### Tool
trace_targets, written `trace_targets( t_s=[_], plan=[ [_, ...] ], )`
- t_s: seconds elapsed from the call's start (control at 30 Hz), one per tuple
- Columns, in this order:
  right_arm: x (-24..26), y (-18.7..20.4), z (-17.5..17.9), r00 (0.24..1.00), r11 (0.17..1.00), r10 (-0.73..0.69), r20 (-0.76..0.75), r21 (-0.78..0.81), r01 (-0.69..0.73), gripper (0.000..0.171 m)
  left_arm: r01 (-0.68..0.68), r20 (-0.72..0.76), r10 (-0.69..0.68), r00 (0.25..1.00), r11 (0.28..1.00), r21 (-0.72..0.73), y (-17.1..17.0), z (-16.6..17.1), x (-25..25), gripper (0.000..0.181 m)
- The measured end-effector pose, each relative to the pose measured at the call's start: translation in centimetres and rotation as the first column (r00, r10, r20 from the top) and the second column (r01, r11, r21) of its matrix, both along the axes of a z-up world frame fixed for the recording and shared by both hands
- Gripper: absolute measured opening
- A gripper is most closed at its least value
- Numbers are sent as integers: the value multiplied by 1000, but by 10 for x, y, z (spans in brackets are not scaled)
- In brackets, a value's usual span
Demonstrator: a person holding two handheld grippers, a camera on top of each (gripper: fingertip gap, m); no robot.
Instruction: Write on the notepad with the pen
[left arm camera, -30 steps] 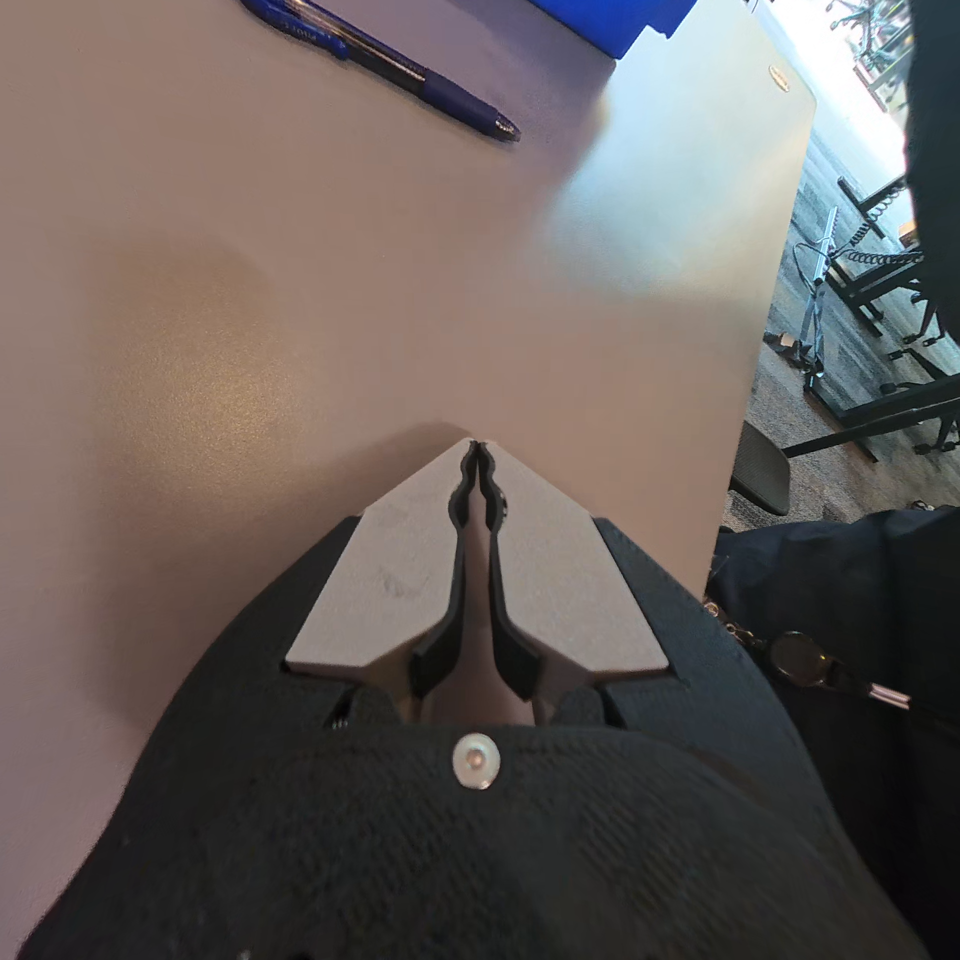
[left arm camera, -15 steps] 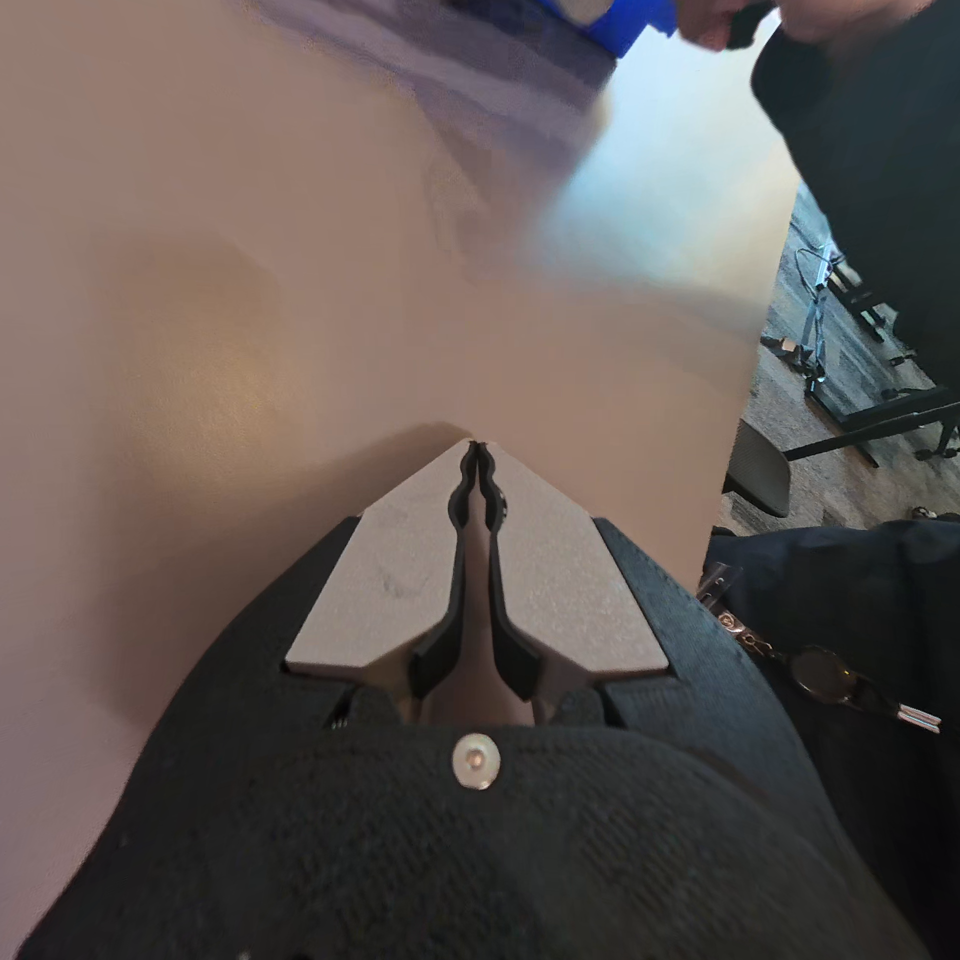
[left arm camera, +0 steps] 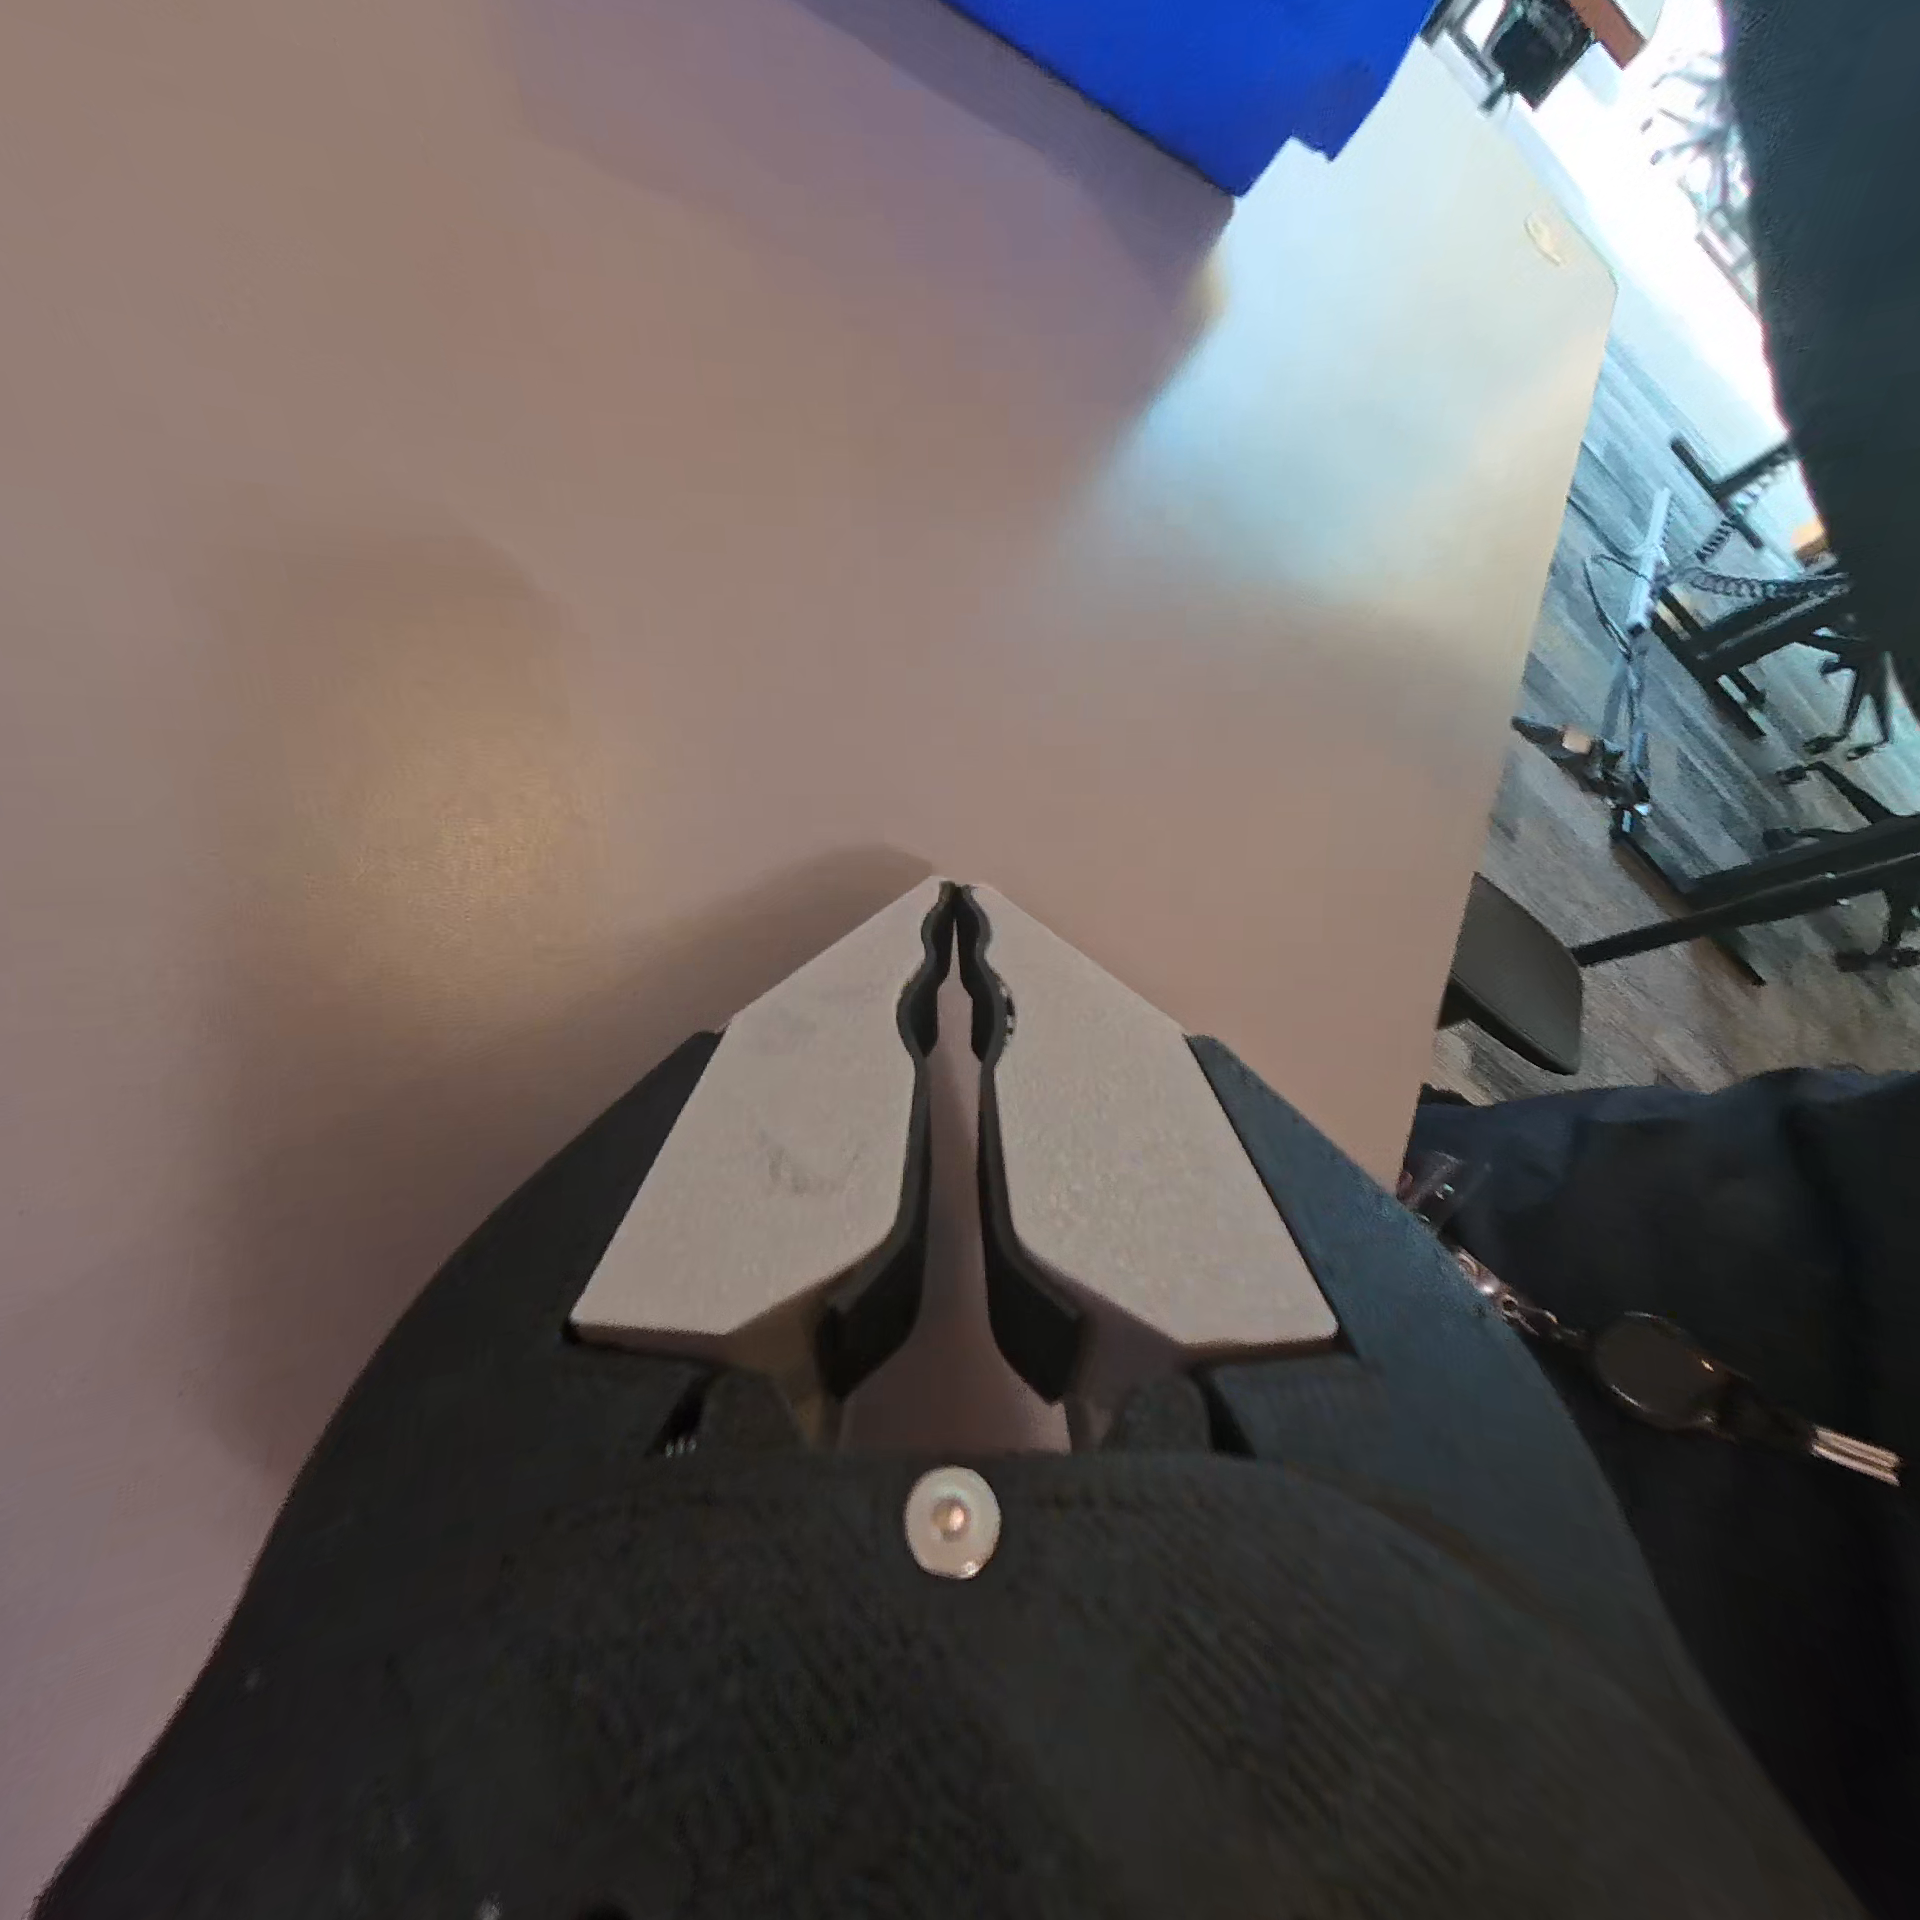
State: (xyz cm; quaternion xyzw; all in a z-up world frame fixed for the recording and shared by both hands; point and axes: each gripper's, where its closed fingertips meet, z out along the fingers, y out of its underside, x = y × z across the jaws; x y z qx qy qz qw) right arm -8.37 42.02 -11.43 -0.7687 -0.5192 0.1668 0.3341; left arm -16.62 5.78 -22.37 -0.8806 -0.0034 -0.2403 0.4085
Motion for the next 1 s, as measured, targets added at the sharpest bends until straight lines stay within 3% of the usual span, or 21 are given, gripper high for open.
trace_targets(
  t_s=[0.1,0.17,0.23,0.3,0.4,0.47,0.5,0.57,0.6,0.63,0.67,0.7,0.8,0.9,1.0],
  plan=[
    [11,-11,8,989,997,60,-137,-34,-65,42,-46,-57,52,997,994,97,-8,14,-5,0],
    [21,-36,17,961,979,147,-234,-103,-174,51,-115,-138,135,981,983,142,-22,26,-16,0],
    [37,-57,11,953,956,192,-236,-176,-236,65,-188,-199,223,954,965,181,-42,44,-30,0],
    [54,-70,-1,961,949,214,-176,-195,-247,75,-311,-248,364,898,923,227,-62,68,-57,20],
    [65,-80,-20,976,963,212,-57,-155,-219,75,-429,-338,487,805,872,234,-88,93,-101,54],
    [67,-81,-34,983,979,182,27,-99,-178,71,-490,-402,520,754,852,184,-94,90,-132,77],
    [66,-80,-43,983,984,169,76,-74,-164,70,-502,-418,509,752,854,137,-94,82,-144,79],
    [65,-78,-65,974,988,156,166,-51,-149,66,-512,-430,482,763,858,53,-87,61,-160,73],
    [65,-79,-76,964,988,151,217,-47,-144,53,-507,-430,459,778,862,3,-81,48,-164,66],
    [66,-76,-82,956,990,140,258,-15,-141,16,-497,-441,427,789,866,-51,-77,35,-167,42],
    [64,-74,-82,955,991,122,270,28,-134,3,-524,-518,428,741,850,-47,-77,29,-180,9],
    [60,-79,-83,959,992,121,258,15,-129,2,-506,-566,409,716,862,-18,-75,30,-185,3],
    [45,-107,-84,963,989,145,225,-2,-148,2,-528,-526,449,722,849,1,-80,42,-186,2],
    [20,-144,-82,968,984,157,197,50,-170,5,-520,-398,508,764,850,86,-95,78,-186,2],
    [-21,-195,-80,979,985,173,108,-16,-172,17,-550,-280,572,771,820,160,-114,131,-193,2]
  ],
)
